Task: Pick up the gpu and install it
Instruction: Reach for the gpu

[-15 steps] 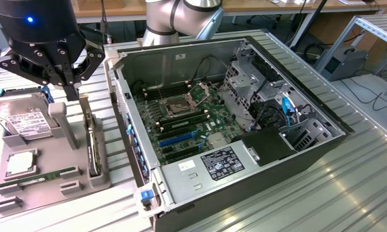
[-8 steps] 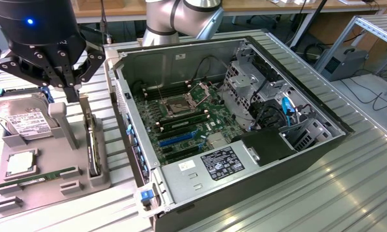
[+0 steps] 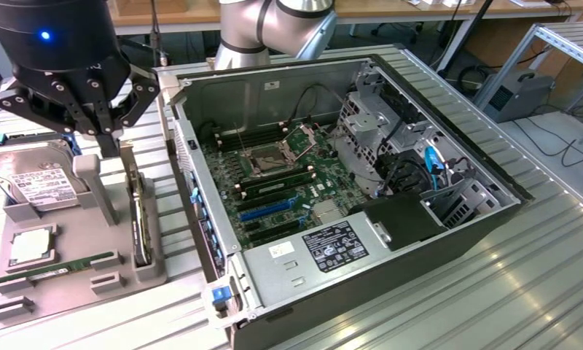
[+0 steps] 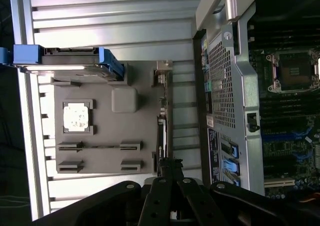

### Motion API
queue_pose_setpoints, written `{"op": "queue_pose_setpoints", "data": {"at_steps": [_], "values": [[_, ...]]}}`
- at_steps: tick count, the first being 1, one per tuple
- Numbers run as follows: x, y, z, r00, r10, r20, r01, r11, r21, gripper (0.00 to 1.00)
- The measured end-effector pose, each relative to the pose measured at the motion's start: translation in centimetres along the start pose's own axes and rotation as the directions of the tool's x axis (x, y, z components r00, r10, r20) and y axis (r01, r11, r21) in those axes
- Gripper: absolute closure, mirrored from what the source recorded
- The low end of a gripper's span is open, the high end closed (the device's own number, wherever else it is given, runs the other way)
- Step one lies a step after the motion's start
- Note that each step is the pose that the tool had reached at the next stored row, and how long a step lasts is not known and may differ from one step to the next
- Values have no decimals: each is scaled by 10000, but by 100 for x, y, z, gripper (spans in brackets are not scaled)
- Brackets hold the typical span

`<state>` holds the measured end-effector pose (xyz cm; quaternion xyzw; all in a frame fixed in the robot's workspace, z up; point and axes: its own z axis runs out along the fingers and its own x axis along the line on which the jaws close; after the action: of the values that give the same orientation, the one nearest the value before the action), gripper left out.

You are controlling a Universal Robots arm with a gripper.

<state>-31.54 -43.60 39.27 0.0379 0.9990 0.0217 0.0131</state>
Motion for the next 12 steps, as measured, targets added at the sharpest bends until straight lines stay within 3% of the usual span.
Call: {"op": "queue_pose_setpoints", "data": {"at_steps": [12], "values": [[-4, -54, -2, 10000, 0, 0, 0, 10000, 1, 89]]}}
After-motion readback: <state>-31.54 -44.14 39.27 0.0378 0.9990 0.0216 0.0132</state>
